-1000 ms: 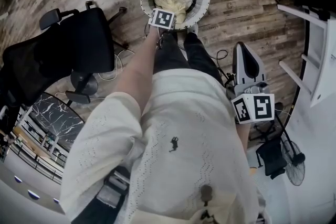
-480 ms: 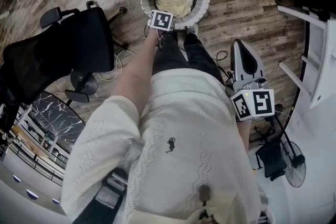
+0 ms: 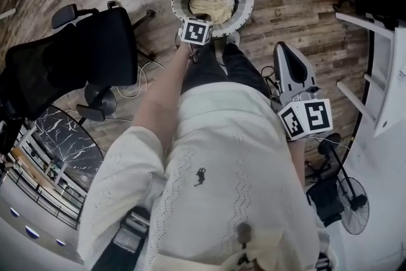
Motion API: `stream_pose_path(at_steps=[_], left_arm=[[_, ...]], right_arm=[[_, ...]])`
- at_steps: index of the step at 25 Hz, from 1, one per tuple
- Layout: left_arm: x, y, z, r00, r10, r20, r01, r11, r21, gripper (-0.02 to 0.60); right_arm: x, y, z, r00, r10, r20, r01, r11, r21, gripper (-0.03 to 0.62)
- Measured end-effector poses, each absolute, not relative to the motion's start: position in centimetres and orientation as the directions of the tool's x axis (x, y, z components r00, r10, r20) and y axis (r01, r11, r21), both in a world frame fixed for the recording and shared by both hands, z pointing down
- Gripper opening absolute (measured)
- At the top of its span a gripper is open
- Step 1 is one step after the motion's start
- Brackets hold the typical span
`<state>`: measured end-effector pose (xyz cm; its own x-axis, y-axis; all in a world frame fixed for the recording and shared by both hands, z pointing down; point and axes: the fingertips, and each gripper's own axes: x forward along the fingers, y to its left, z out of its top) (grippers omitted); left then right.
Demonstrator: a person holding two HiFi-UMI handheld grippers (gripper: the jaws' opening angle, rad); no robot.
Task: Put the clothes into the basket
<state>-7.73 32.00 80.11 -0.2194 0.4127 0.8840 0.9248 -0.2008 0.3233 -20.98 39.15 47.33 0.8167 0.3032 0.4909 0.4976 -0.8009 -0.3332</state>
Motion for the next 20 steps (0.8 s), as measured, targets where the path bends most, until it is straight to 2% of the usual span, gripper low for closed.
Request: stream_pose_path(at_steps=[9, 20], left_arm=[[-9.2, 31.3, 75.7, -0.199, 0.512, 0.835, 0.938, -0.147, 0.314, 0.021], [-10.4, 30.7, 69.0, -0.133, 0.667, 0.733, 0.928, -0.176, 0.328, 0.020]], right_arm=[[-21.3, 38.6, 47.4, 0.844, 0.235, 0.482, 0.435, -0.826, -0.359, 0.008], [-20.7, 37.1, 47.5, 0.871, 0.129, 0.474, 0.333, -0.864, -0.378, 0.008]])
